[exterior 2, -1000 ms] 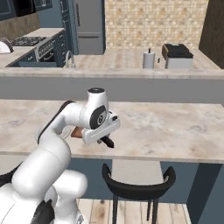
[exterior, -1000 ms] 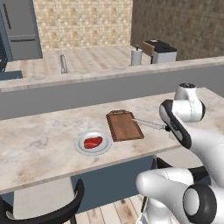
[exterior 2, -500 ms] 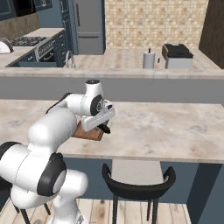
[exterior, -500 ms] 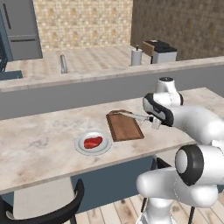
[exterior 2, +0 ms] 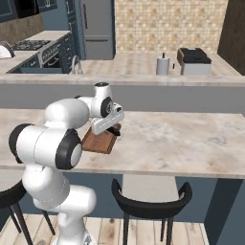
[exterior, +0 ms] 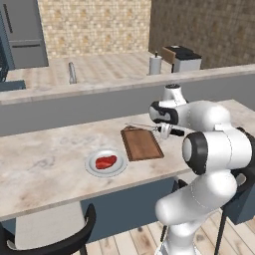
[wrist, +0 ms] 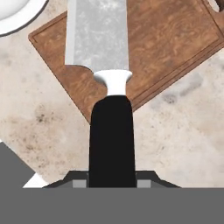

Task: Pick up the knife from the drawer and place it on the cutting board. Then place the meat from the plate to the cutting board.

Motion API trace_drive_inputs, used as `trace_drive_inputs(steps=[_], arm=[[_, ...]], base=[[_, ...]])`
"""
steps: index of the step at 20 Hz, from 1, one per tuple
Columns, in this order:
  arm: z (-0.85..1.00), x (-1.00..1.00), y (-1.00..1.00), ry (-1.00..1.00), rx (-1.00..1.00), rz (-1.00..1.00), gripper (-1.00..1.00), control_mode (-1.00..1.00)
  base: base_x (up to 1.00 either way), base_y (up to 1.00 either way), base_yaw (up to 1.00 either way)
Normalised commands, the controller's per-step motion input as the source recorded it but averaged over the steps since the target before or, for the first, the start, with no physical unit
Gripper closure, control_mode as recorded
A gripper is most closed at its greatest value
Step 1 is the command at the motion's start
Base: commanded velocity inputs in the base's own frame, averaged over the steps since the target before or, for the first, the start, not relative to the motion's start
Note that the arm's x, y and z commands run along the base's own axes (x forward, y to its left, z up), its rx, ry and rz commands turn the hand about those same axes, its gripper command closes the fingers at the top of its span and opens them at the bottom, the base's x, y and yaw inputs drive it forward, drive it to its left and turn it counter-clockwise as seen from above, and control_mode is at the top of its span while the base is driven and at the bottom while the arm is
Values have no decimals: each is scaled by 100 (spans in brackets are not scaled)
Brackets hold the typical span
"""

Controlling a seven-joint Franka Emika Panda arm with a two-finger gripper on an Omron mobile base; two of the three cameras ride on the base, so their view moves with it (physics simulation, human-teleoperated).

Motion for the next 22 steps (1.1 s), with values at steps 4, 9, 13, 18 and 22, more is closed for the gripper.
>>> trace_drive_inputs(steps=[4,9,13,18,22], arm=[[-33,57,22,0,-2,1,100,-100],[-36,55,15,1,-1,1,100,-100],[-40,53,9,3,-1,4,100,-100],[-36,58,12,3,0,4,100,-100],[-33,57,11,3,0,4,100,-100]], base=[[0,0,0],[0,0,0],[0,0,0],[0,0,0],[0,0,0]])
